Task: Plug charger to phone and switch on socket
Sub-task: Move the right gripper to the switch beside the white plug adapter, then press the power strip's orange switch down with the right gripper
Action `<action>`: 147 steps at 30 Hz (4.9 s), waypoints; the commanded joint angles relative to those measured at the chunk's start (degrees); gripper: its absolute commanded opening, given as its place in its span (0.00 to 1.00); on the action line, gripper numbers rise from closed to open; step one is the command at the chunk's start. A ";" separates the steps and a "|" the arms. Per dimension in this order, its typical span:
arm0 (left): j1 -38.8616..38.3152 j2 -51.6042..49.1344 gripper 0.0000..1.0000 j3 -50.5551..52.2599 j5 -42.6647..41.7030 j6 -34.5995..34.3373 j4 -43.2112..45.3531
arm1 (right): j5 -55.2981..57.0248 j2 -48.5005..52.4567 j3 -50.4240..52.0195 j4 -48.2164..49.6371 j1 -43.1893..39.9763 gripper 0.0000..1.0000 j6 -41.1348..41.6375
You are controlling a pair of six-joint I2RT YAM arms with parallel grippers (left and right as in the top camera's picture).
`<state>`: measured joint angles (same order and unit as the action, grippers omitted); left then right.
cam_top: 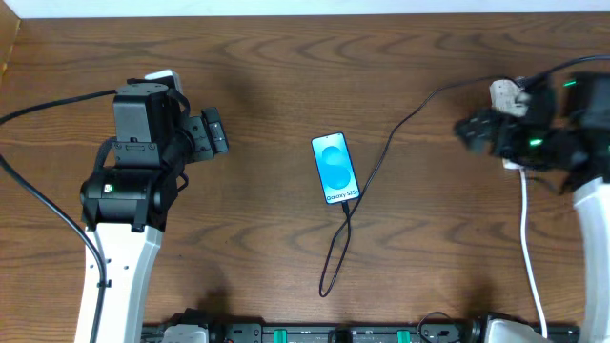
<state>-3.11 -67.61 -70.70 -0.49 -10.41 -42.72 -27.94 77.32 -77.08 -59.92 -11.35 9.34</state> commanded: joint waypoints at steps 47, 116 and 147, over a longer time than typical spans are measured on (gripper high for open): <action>0.11 -0.24 0.93 -0.13 0.98 0.96 -0.13 | -5.16 48.11 -22.99 6.03 -16.35 0.99 -28.89; 0.11 -0.24 0.93 -0.09 0.98 0.96 -0.13 | -10.16 48.43 -10.86 15.06 -14.03 0.99 -25.59; 0.11 -0.24 0.93 -0.04 0.98 0.96 -0.13 | -10.12 48.43 -10.86 14.32 -9.92 0.99 -24.30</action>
<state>-3.11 -67.61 -70.70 -0.45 -10.39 -42.85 -34.26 122.96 -90.78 -44.29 -25.28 -17.21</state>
